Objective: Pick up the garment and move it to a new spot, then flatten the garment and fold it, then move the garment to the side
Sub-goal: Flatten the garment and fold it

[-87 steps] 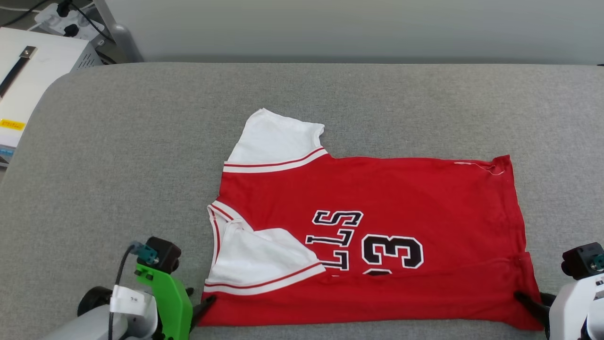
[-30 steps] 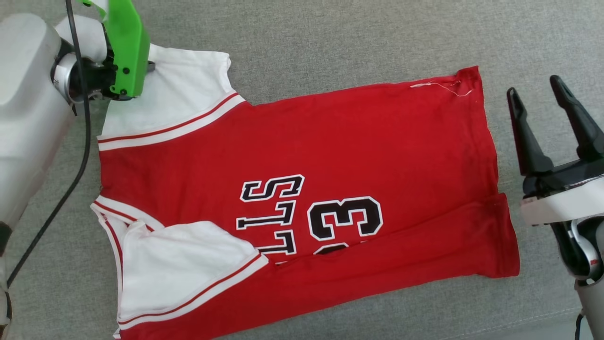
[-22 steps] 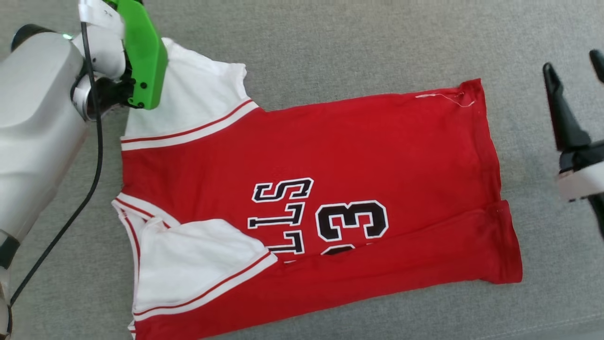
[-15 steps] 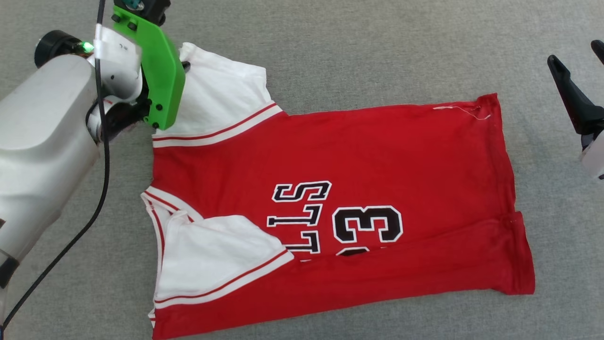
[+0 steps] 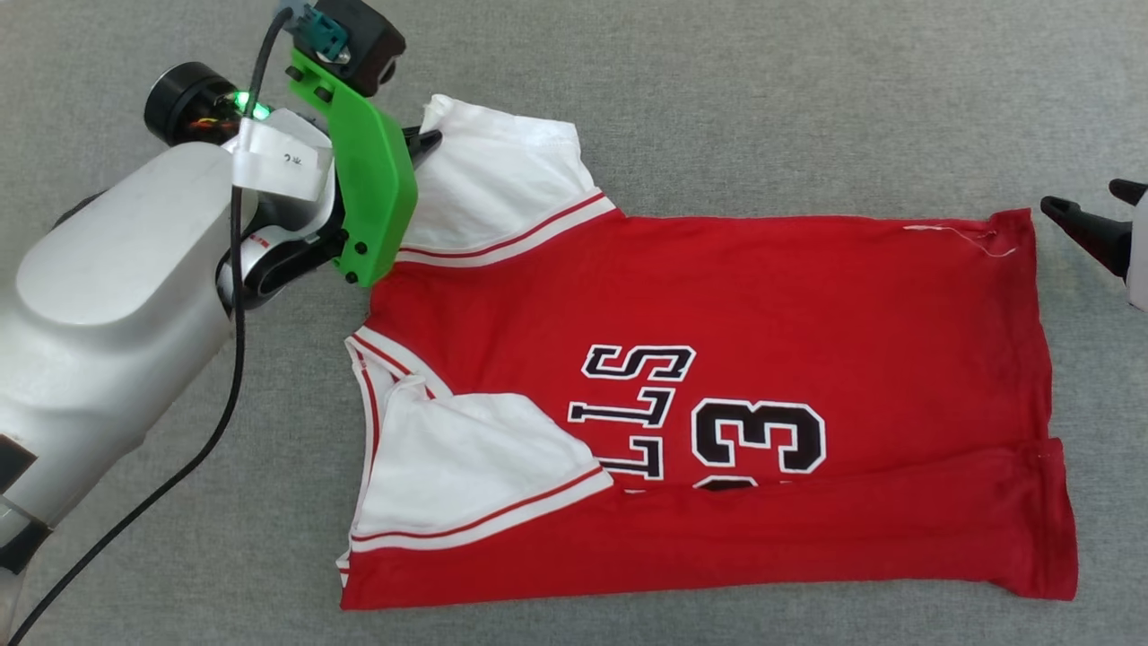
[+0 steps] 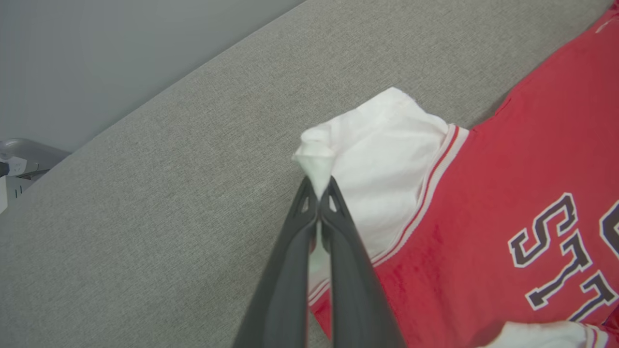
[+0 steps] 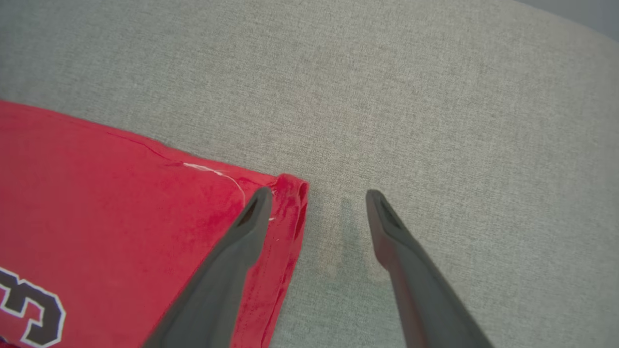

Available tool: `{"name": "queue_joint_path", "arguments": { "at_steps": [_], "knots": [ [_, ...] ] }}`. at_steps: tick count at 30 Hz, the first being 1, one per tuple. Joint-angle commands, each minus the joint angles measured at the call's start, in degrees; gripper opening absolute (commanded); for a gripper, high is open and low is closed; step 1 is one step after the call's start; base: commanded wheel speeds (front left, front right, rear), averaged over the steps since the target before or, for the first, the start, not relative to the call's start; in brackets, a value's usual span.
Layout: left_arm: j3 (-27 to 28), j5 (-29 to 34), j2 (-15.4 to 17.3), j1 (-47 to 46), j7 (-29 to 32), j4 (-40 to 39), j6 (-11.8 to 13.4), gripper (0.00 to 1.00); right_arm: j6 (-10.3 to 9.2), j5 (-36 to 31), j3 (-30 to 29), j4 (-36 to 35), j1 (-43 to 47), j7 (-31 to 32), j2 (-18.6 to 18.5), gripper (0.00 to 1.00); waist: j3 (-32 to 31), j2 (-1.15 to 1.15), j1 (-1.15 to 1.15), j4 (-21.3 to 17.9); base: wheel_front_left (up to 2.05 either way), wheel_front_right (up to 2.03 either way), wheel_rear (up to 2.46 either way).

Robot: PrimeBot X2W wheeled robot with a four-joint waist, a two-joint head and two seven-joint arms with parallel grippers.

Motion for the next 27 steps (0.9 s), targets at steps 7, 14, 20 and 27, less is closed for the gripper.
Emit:
{"name": "queue_joint_path", "arguments": {
  "at_steps": [7,14,20,27],
  "knots": [
    [0.15,1.5,-0.55,-1.16,-1.0,-2.81,0.6,0.0,-0.06,0.35,4.0,7.37,-3.14,-0.43,3.1,1.0,3.56,0.0,0.0,2.31,0.0,0.0,0.0],
    [0.3,1.71,-0.31,-1.27,-1.69,-3.21,0.89,0.0,-0.06,1.44,9.33,12.52,-1.42,-1.75,3.25,1.0,4.15,0.0,0.0,2.36,0.0,0.0,0.0],
    [0.31,1.65,-0.17,0.0,-3.72,-2.45,0.81,0.0,-0.06,3.16,10.74,11.3,-1.45,-9.66,1.21,0.0,2.27,0.0,0.0,2.22,0.0,0.0,0.0],
    [-0.11,1.23,1.56,4.28,-6.78,-4.55,1.23,0.0,-0.06,4.98,11.89,7.16,1.4,-20.87,-1.78,0.0,-3.07,0.0,0.0,2.26,0.0,0.0,0.0]
  ]
}}
